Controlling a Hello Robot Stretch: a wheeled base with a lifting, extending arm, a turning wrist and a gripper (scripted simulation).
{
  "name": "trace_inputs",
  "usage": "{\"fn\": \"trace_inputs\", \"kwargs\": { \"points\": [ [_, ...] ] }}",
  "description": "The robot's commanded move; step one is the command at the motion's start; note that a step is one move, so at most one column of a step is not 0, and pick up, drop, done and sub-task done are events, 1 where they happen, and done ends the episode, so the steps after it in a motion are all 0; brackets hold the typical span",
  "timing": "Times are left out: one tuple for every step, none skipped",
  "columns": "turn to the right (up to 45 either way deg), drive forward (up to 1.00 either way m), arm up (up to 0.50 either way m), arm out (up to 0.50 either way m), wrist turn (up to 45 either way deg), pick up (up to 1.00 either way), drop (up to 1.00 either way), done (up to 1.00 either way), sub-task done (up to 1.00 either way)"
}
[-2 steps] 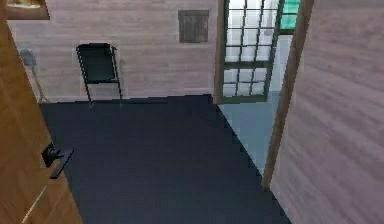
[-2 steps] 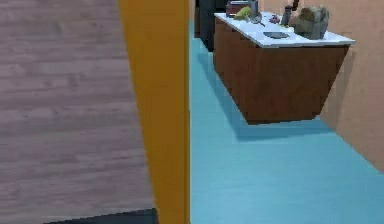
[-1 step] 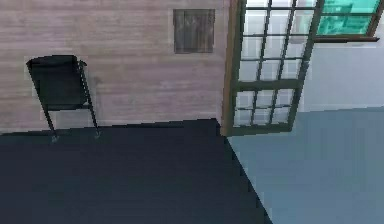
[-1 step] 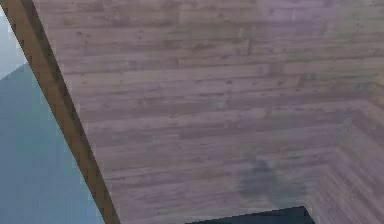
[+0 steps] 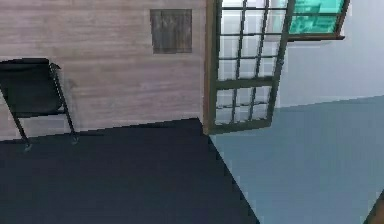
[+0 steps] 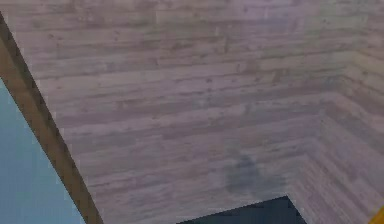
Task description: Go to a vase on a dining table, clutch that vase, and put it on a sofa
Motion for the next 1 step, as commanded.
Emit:
{"fn": "trace_inputs", "kwargs": {
  "points": [
    [0.0, 0.55, 0.0, 0.0, 0.0, 0.0, 0.0, 0.0, 0.0]
  ]
}}
